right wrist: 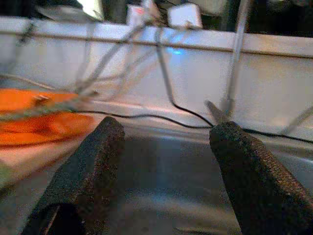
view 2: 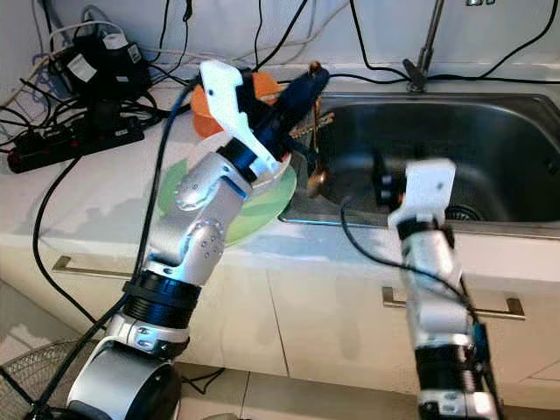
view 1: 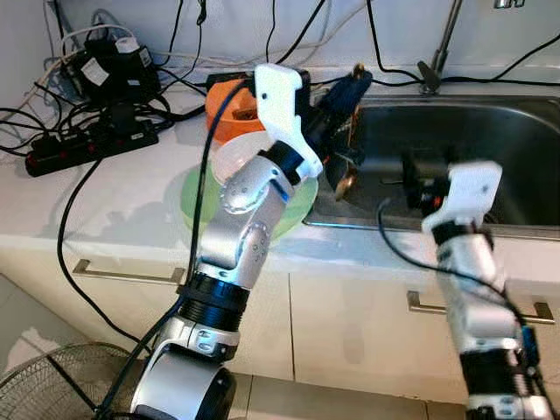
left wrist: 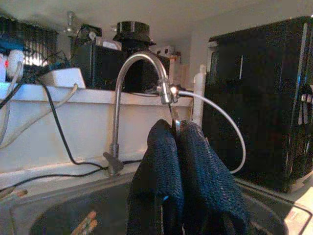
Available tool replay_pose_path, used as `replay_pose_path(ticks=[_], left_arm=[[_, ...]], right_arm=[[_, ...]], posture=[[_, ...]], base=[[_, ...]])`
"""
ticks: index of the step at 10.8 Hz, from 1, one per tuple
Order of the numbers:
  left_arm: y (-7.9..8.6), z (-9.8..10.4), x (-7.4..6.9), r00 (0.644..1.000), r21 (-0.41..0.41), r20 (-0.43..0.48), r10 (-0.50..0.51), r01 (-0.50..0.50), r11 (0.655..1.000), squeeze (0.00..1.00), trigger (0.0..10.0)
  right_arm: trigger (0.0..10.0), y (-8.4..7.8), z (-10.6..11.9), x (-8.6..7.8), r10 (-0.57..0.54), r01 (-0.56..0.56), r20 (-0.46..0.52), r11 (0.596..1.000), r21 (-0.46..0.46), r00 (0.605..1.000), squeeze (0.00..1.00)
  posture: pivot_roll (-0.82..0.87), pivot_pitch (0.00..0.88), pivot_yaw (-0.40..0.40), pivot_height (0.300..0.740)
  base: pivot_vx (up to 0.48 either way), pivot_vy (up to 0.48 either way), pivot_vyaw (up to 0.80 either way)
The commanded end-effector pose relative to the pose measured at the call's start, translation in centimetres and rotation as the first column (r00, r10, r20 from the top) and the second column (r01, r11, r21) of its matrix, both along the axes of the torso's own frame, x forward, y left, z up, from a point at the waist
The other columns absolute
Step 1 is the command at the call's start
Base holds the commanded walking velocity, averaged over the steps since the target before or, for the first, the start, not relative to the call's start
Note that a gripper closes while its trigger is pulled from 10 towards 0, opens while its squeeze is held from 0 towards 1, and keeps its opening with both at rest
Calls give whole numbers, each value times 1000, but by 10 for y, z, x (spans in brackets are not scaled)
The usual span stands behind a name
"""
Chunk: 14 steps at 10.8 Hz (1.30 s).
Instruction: Kitchen organization
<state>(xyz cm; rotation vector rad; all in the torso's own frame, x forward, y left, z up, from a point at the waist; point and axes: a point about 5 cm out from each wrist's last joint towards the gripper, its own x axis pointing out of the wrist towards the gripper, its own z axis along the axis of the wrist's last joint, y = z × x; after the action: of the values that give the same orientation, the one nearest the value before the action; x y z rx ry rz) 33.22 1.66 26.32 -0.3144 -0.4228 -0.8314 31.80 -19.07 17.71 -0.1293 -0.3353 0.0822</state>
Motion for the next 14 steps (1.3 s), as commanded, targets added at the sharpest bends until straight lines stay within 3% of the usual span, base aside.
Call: replay_pose_path(ticks=[1, 4, 7, 9, 12, 14], left_arm=[[-18, 0, -7, 999, -68, -21, -47, 46, 997, 0, 10000], [-20, 0, -7, 999, -61, -20, -46, 45, 997, 0, 10000], [-19, 0, -6, 999, -60, -17, -43, 42, 997, 0, 10000], [-18, -2, -5, 999, -52, -19, -42, 41, 998, 0, 10000], [-21, -2, -6, 998, -47, -20, -56, 55, 997, 0, 10000], [-23, -3, -7, 998, -44, -21, -66, 65, 997, 0, 10000]], right_arm=[[10000, 6, 7, 1, 60, -60, 8, 998, 6, 998, 0], [10000, 21, 18, -7, 289, -289, -13, 957, -15, 957, 0], [10000, 26, 18, -21, 465, -472, -91, 879, -68, 880, 0], [10000, 12, 19, -23, 446, -454, -109, 888, -66, 888, 0], [10000, 17, 21, -21, 437, -442, -87, 896, -48, 895, 0], [10000, 28, 20, -23, 485, -488, -88, 873, -18, 870, 0]], posture=[[-21, 0, 116, 740], [-21, 0, 115, 740], [-19, 0, 116, 740], [-23, 0, 118, 740], [-19, 0, 121, 740], [-17, 0, 118, 740]], base=[[0, 0, 0], [0, 0, 0], [0, 0, 0], [0, 0, 0], [0, 0, 0], [0, 0, 0]])
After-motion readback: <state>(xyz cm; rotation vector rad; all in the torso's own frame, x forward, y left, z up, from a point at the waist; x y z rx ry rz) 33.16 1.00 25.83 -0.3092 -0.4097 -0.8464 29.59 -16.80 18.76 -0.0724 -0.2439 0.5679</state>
